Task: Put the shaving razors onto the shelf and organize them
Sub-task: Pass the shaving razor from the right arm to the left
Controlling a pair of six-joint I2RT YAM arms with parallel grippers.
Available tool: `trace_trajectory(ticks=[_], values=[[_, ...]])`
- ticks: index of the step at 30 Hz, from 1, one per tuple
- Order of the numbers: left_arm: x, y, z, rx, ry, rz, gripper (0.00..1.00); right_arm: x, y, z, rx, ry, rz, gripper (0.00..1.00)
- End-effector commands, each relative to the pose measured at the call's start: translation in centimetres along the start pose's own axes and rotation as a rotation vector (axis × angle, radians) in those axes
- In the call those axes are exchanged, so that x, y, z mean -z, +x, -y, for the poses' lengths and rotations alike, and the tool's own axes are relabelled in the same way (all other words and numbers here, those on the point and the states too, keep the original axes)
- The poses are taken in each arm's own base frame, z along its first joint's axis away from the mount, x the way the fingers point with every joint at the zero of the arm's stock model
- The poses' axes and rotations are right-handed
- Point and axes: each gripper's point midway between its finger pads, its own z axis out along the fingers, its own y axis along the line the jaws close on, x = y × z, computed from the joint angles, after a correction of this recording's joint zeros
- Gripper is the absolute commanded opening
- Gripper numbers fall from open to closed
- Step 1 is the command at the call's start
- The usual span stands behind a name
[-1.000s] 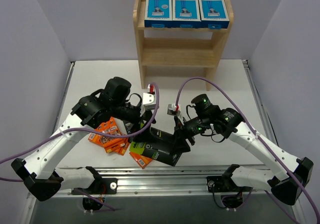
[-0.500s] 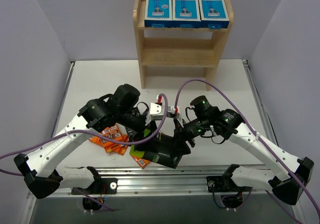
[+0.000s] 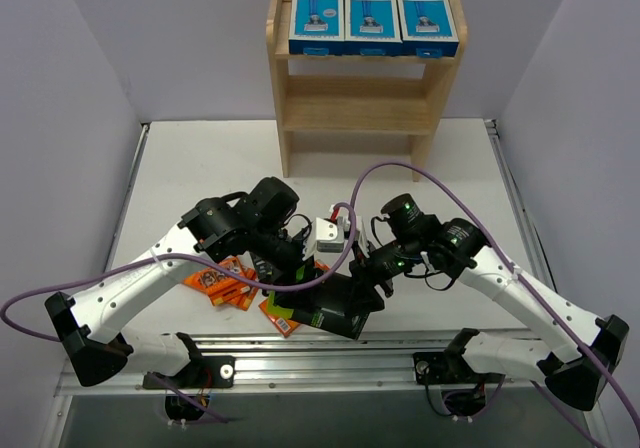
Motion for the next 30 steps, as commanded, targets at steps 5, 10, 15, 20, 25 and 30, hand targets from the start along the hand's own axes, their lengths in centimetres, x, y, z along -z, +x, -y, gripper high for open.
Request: trace_trajectory(ticks=[5, 10, 15, 20, 25, 30], values=[[1.0, -0.3, 0.3, 0.003, -0.048, 0.018, 0.02, 1.5, -4.3, -0.5, 0.167, 0.063, 0.152, 0.26], [1.2, 0.0, 0.0, 0.019, -0.077, 0.02, 0.02, 1.5, -4.4, 0.0, 0.156, 0.093, 0.162, 0.43], [1.5, 0.0, -0.9, 0.032, -0.131, 0.028, 0.02, 1.8, -4.8, 0.0, 0.158, 0.107, 0.182, 0.47], [1.8, -0.1, -2.4, 0.1, -0.206, 0.064, 0.02, 2.1, -5.0, -0.2, 0.157, 0.114, 0.197, 0.52], [2.1, -0.1, -2.8, 0.073, -0.236, 0.084, 0.02, 2.3, -5.2, -0.5, 0.161, 0.121, 0.215, 0.57], [2.8, -0.4, -2.7, 0.057, -0.227, 0.118, 0.02, 2.4, -5.2, -0.4, 0.164, 0.13, 0.224, 0.6]])
